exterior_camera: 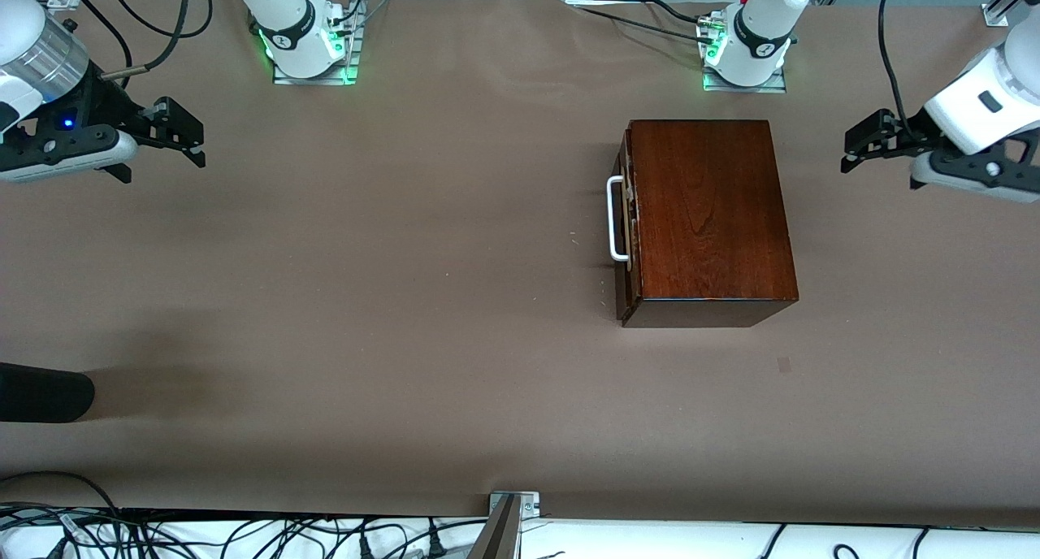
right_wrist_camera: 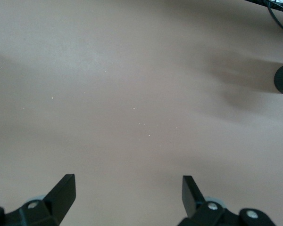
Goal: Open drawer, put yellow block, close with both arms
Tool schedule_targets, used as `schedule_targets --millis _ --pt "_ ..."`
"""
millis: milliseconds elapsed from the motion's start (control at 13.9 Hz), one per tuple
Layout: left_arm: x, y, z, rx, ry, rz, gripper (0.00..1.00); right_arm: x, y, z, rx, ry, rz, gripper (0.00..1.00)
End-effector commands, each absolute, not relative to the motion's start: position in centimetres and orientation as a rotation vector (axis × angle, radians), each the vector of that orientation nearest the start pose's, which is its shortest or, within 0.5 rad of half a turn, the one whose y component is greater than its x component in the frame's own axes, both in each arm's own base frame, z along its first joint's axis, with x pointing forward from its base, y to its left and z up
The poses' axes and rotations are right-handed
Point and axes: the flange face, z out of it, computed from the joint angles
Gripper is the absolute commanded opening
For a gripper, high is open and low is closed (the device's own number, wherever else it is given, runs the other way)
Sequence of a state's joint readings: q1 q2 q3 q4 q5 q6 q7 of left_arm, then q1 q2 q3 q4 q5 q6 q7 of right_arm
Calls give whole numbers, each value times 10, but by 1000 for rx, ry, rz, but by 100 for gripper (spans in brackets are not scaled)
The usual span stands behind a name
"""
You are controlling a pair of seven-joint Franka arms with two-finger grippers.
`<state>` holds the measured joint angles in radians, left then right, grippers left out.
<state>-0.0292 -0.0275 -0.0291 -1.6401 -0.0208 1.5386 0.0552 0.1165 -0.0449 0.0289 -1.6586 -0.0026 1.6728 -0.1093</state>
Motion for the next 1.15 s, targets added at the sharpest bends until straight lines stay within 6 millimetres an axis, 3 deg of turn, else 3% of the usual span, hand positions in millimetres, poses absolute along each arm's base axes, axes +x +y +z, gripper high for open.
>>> schedule_targets --millis 0,1076 --pt "525 -17 611 -3171 1 74 100 544 79 621 -3118 -372 -84 100" --pt "525 -17 602 -3171 1 106 100 542 79 620 -3118 -372 -65 100"
